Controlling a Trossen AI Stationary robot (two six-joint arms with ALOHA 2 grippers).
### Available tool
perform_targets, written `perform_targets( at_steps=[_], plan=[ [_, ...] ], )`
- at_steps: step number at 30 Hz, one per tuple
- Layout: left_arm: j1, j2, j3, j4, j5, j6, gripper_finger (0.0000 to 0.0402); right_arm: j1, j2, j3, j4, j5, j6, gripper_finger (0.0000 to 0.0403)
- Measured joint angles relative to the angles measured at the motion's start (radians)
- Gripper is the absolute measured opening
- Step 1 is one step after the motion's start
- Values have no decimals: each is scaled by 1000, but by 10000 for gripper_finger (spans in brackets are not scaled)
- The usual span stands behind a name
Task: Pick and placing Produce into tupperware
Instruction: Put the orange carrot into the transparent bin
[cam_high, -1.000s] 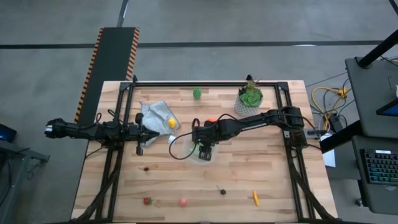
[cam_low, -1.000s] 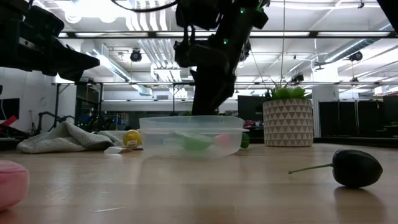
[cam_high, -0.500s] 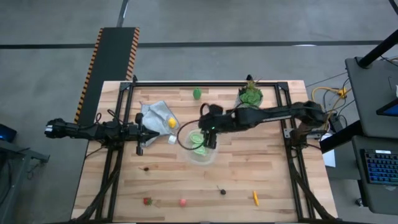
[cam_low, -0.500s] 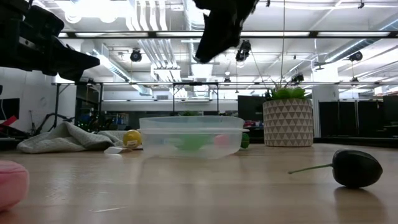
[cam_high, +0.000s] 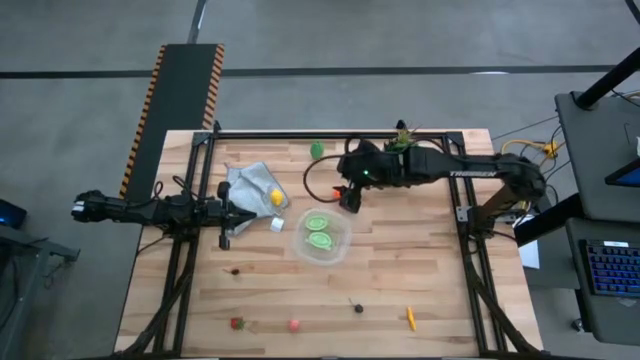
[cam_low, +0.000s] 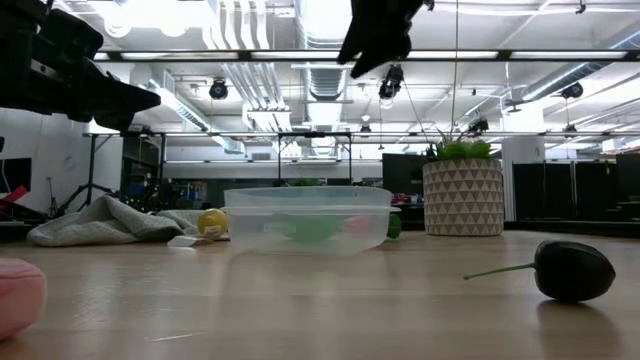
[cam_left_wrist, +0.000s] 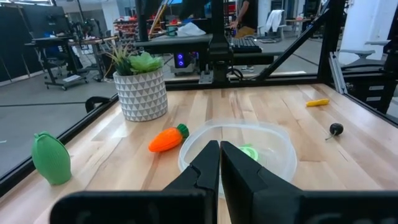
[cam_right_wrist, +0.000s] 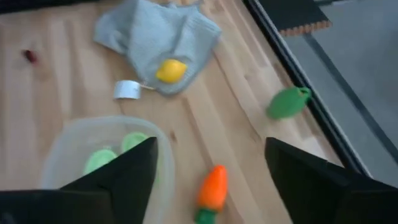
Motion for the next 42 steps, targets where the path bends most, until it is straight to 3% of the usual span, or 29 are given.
perform_targets(
  at_steps=[8,33,42],
  plan=[
    [0,-2,0,0,0,0,0,-62,100,-1,-32,-5,-4,353],
    [0,0,0,0,0,1,0,-187,177,-10,-97,-210,52,338],
    [0,-1,0,0,0,1,0,-210,178,-39,-101,-230,105,335]
  ],
)
